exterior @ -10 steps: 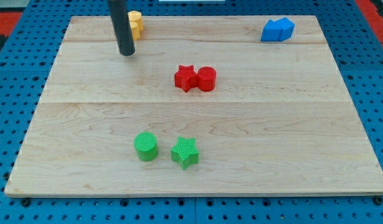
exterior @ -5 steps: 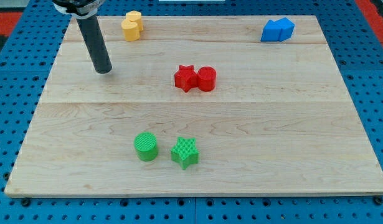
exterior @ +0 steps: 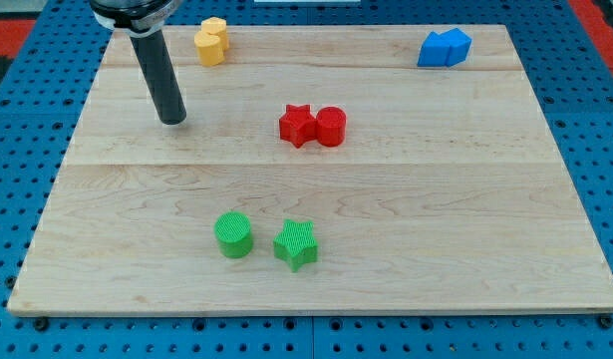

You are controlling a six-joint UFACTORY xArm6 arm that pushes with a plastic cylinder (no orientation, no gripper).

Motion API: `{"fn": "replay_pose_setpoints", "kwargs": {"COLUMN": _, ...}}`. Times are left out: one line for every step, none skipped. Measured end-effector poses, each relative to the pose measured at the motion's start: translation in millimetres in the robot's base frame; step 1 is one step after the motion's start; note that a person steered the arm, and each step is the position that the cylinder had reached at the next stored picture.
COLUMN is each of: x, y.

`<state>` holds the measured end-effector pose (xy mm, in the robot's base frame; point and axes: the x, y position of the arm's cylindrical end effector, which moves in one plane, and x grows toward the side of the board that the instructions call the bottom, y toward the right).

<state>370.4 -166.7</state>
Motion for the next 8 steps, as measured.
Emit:
{"fn": "replay_pose_setpoints", "kwargs": {"x": -4.4, "y": 0.0}}
{"fn": "replay_pose_setpoints", "kwargs": {"x": -4.4, "y": 1.2}}
{"fn": "replay_pose_setpoints", "kwargs": {"x": -37.6, "y": 64.3}}
{"fn": "replay_pose_setpoints", "kwargs": {"x": -38.2, "y": 140.0}}
{"fn": "replay_pose_setpoints", "kwargs": {"x": -38.2, "y": 207.8}}
{"fn": "replay_pose_setpoints", "kwargs": {"x": -54.2, "y": 312.7}}
{"fn": "replay_pose_setpoints", "kwargs": {"x": -56.2, "y": 391.2}}
{"fn": "replay_pose_setpoints", "kwargs": {"x": -101.1, "y": 464.4}}
